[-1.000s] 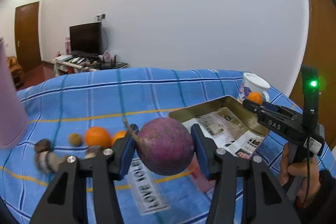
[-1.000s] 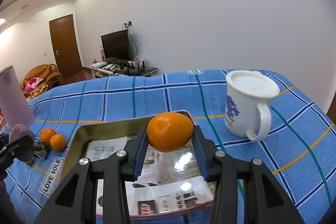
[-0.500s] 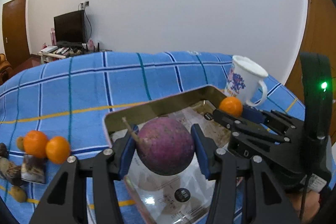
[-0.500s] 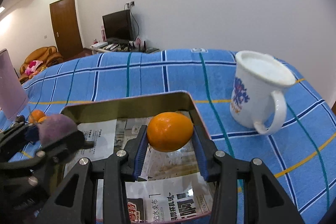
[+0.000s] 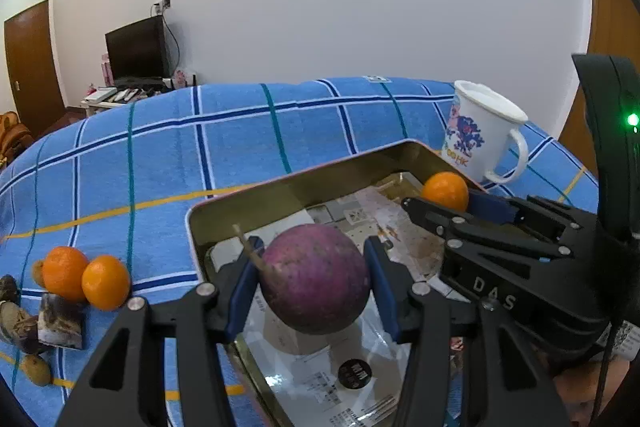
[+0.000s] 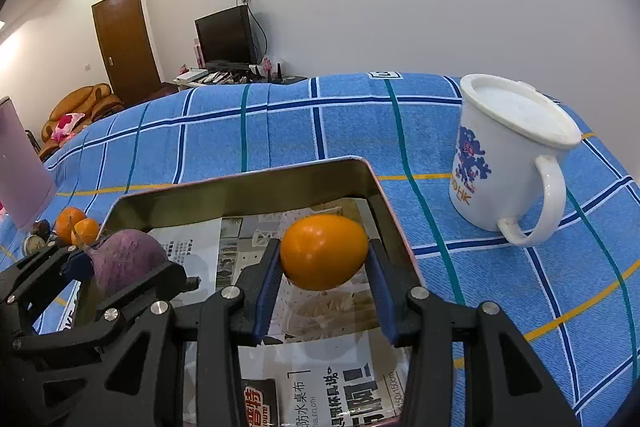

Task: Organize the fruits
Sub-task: 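Carry the orange and purple root into the tin box and release both, then withdraw both open tools from the tin box back over the table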

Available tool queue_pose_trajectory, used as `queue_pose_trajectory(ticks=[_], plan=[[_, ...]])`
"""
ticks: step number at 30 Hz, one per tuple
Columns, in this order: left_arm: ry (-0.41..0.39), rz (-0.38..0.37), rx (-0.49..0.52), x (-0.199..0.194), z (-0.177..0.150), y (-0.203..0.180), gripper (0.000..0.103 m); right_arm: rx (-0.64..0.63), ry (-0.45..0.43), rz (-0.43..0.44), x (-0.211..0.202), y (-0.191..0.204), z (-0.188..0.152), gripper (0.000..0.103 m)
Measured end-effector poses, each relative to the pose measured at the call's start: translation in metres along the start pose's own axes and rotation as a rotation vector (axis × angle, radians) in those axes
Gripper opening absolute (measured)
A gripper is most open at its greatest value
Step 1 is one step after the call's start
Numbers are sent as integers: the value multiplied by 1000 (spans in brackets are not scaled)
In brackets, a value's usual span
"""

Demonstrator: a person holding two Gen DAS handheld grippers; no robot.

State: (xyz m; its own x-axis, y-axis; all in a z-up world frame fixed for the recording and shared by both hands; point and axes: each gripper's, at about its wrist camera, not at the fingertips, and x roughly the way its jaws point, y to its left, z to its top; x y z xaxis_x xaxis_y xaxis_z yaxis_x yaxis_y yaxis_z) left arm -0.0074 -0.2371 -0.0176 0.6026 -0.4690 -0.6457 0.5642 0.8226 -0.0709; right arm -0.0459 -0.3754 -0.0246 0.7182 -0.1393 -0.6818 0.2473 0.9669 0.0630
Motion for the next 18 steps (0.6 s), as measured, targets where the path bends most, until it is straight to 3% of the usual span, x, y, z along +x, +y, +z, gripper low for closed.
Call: queue_pose_trajectory(ticks=[2, 6, 10, 14, 15, 18], plan=[[-15, 7, -2, -2, 0, 0, 56, 6, -1, 9, 0, -1, 0, 45], [-43, 43, -13, -9, 0, 5, 73, 34, -11, 26, -2, -5, 1, 49], [-73, 47, -17, -17, 0, 7, 82, 61, -24, 49, -5, -9, 1, 50], [-156, 70, -3, -33, 2, 7, 99, 103, -67, 86, -13, -15, 1, 55], [-178, 74, -5, -37, 2, 7, 103, 112, -77, 89, -15, -16, 1, 63], [-213, 85, -12, -44, 2, 10, 103, 128, -137, 93, -23, -18, 1, 73]])
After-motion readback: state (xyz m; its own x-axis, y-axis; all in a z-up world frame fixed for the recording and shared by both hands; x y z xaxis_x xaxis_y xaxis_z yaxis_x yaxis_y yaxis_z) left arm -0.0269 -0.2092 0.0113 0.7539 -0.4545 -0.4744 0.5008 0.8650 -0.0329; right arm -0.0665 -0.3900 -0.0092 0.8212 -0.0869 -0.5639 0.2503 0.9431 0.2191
